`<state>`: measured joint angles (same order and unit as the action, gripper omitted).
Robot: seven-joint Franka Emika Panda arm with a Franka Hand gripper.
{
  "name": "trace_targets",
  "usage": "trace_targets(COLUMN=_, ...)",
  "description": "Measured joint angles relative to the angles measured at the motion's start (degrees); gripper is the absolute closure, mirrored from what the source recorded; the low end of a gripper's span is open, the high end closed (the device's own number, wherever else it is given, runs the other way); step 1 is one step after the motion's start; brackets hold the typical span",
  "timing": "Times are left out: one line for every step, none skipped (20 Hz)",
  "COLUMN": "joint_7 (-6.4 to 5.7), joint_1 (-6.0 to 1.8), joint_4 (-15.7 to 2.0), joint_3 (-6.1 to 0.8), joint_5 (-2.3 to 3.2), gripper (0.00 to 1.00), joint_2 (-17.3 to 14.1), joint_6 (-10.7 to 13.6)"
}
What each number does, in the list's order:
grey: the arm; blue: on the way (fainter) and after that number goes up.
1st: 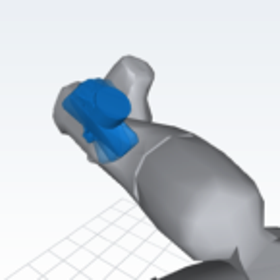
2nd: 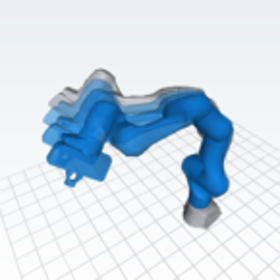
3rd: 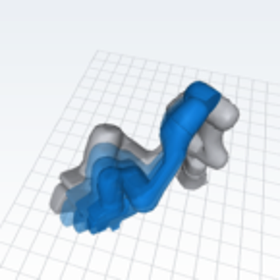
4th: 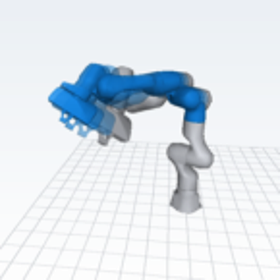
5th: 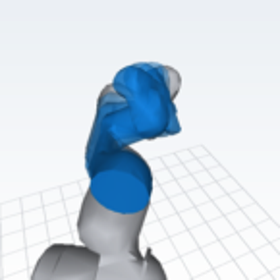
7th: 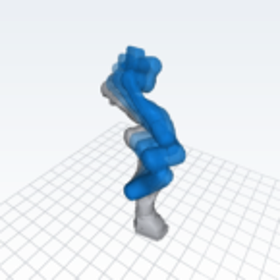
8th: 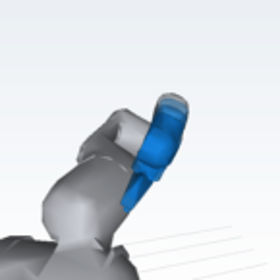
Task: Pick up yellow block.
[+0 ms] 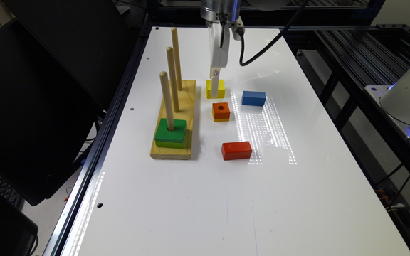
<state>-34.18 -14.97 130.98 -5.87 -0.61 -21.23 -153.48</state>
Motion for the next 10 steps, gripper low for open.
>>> trace_targets(joint_7=0.00, joint_1=0.00, joint_4=0.00, joint_3=0.00, joint_5=0.00, gripper=0.00, joint_2=0.00, joint_6=0.00)
trace_targets(joint_7=0.00, joint_1=0.00, joint_4=0.00, joint_3=0.00, joint_5=0.00, gripper=0.00, joint_2=0.00, joint_6=0.00)
trace_targets(joint_7=0.00, joint_1=0.00, joint_4=0.00, joint_3=0.00, joint_5=0.00, gripper=0.00, joint_2=0.00, joint_6=0.00)
trace_targets(joint_7=0.00, joint_1=0.00, joint_4=0.00, joint_3=0.00, joint_5=0.00, gripper=0.00, joint_2=0.00, joint_6=0.00)
trace_targets(joint_7=0.00, joint_1=0.00, joint_4=0.00, joint_3=0.00, joint_5=0.00, gripper=0.00, joint_2=-0.04, joint_6=0.00)
trace_targets(joint_7=0.00, joint_1=0.00, joint_4=0.00, joint_3=0.00, joint_5=0.00, gripper=0.00, joint_2=-0.23, joint_6=-0.04)
trace_targets(joint_7=0.00, joint_1=0.00, joint_4=-0.01, joint_3=0.00, joint_5=0.01, gripper=0.00, joint_2=-0.40, joint_6=-0.11)
trace_targets(joint_7=0.00, joint_1=0.00, joint_4=-0.02, joint_3=0.00, joint_5=0.01, gripper=0.00, joint_2=-0.57, joint_6=-0.17)
trace_targets(joint_7=0.00, joint_1=0.00, joint_4=-0.03, joint_3=0.01, joint_5=0.01, gripper=0.00, joint_2=-0.65, joint_6=-0.18)
trace_targets(joint_7=0.00, joint_1=0.00, joint_4=-0.03, joint_3=0.01, joint_5=0.01, gripper=0.00, joint_2=-0.69, joint_6=-0.18)
